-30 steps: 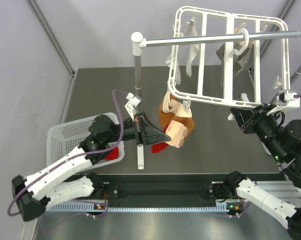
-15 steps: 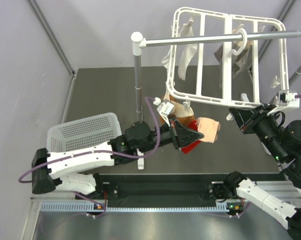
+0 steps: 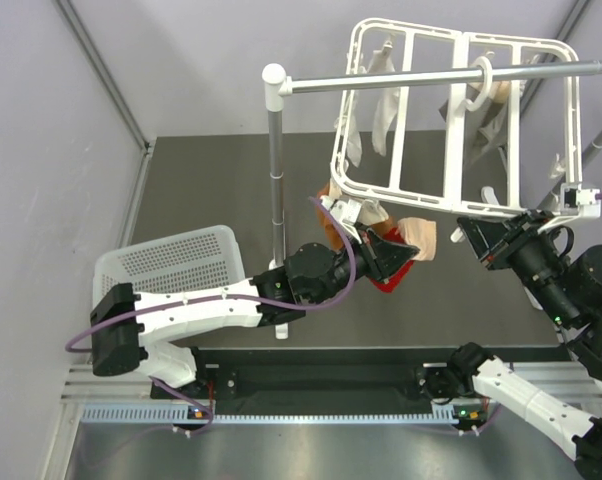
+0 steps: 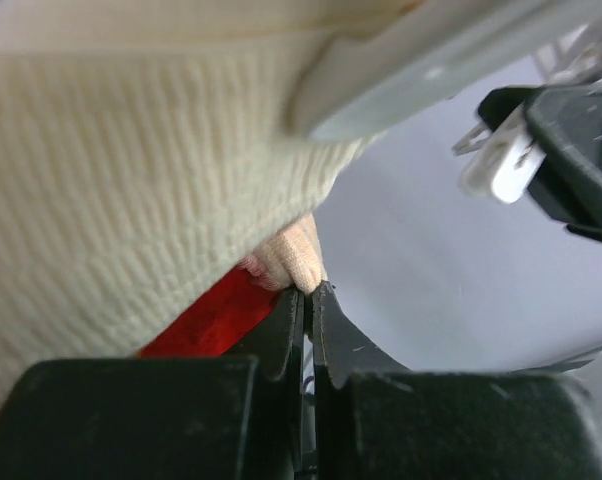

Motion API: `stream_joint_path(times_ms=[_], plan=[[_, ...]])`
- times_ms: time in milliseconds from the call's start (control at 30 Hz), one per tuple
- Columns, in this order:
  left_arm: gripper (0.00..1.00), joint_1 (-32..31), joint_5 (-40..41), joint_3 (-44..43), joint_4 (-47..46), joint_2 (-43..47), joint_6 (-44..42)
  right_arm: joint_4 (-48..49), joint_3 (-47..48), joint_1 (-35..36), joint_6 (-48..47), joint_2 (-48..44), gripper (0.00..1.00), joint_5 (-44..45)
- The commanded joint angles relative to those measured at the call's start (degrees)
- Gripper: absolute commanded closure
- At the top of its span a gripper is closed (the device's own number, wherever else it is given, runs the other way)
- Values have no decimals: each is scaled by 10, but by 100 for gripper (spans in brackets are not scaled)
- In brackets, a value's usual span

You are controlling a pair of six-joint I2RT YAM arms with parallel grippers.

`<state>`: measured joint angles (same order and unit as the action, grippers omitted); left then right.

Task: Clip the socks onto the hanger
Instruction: Clamp the sock onto the hanger.

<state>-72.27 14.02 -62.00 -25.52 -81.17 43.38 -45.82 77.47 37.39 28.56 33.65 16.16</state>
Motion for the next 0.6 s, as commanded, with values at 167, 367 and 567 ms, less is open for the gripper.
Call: stream_joint_path(times_ms=[167, 367, 567], plan=[[100, -2, -29, 13, -163, 27, 9, -5, -9, 7, 3, -6, 100, -25], [100, -2, -54, 24, -220, 18, 26, -1, -10, 7, 10, -6, 100, -32], [100, -2, -72, 22, -238, 4, 42, 5, -13, 7, 18, -9, 100, -36]])
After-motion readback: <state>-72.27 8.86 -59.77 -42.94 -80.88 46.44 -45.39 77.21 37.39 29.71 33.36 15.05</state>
